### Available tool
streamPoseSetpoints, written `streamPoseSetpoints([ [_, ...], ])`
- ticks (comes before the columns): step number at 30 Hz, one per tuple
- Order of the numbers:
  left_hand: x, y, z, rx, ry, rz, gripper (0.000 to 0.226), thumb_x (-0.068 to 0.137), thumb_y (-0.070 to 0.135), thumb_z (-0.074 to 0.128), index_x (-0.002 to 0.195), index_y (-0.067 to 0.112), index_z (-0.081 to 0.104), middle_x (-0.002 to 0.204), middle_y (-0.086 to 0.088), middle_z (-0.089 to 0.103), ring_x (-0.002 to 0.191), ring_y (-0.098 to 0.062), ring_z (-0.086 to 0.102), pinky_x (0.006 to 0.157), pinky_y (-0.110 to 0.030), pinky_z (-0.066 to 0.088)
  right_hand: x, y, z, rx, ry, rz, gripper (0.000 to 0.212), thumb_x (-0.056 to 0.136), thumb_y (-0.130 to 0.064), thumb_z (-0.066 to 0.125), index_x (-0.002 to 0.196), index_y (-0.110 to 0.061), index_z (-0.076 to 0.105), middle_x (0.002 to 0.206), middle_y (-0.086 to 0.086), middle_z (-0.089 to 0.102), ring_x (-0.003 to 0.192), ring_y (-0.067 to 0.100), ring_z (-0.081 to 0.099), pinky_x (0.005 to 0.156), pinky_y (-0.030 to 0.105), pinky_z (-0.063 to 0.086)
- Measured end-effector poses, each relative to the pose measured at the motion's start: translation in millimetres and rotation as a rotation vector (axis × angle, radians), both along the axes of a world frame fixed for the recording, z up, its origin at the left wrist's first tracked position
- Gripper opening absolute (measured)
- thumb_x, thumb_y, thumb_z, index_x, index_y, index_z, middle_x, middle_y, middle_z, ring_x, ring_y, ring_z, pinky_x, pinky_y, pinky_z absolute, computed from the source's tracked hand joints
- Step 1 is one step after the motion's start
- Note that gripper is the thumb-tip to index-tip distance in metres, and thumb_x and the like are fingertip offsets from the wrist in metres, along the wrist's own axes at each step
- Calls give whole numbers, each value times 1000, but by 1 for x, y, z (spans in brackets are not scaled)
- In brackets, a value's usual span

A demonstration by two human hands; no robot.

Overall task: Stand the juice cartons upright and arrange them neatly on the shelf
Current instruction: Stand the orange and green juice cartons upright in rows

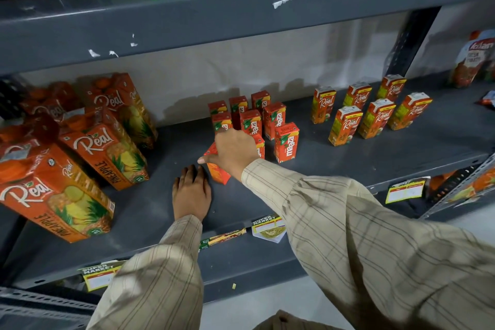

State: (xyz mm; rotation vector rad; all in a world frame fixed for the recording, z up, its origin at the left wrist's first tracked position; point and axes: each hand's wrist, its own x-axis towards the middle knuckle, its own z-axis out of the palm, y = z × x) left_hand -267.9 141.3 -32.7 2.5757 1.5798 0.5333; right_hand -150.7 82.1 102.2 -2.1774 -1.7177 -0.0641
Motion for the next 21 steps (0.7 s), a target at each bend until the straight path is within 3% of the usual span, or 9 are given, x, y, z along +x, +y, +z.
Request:
streamPoseSetpoints([
  [5, 0, 1, -2, 12, 15, 2, 38, 87, 17, 49, 122, 3, 51, 128, -26, 53, 121, -39, 48, 100, -54, 38, -11, 9, 10, -24, -230, 9, 62, 79, -66, 51, 93, -6, 61, 80, 5, 62, 79, 21, 65, 55, 28, 39],
  [12, 0, 2, -1, 2, 36, -2, 38, 88, 18, 46, 124, 6, 50, 131, -24, 51, 123, -38, 45, 103, -52, 35, -15, 17, 6, -68, -204, 7, 36, 85, -37, 64, 104, -6, 62, 101, 9, 68, 91, 24, 66, 61, 29, 43],
  [17, -1, 1, 0, 7, 38, -14, 39, 88, 16, 47, 125, 4, 48, 132, -25, 49, 123, -39, 44, 103, -53, 35, 0, 20, 13, -167, -142, 80, 27, 87, -9, 60, 113, -5, 60, 115, 16, 63, 103, 32, 62, 78, 35, 50],
  [21, -1, 1, 2, -1, 35, -10, 40, 88, 18, 42, 126, 5, 47, 133, -24, 48, 124, -38, 43, 104, -53, 34, 21, 23, 18, -269, -102, 244, 37, 87, -8, 59, 124, -9, 56, 127, 17, 57, 115, 32, 56, 95, 39, 49],
])
